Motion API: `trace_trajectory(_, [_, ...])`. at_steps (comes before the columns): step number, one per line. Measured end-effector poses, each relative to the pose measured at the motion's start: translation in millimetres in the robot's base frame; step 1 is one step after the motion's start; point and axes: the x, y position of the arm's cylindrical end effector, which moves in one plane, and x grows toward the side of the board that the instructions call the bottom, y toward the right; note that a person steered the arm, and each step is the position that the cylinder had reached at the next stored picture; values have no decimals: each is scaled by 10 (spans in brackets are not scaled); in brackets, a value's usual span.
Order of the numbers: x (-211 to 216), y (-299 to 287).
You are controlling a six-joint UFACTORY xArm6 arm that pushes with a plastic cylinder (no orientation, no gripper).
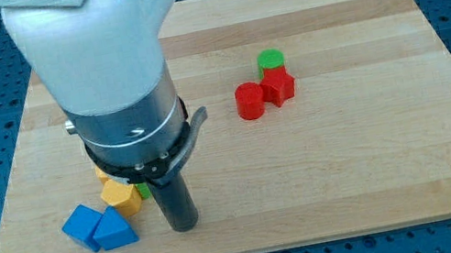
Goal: Move the green star above yellow heart
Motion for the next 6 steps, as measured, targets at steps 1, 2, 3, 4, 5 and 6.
trace_trajectory(1, [-125, -70])
trace_trajectory(2, [-282, -197])
trace_trajectory(3, [-467, -279])
trace_trajectory(4, [-726, -337])
trace_trajectory(5, [-1051, -380])
trace_trajectory(6, [-1386, -446])
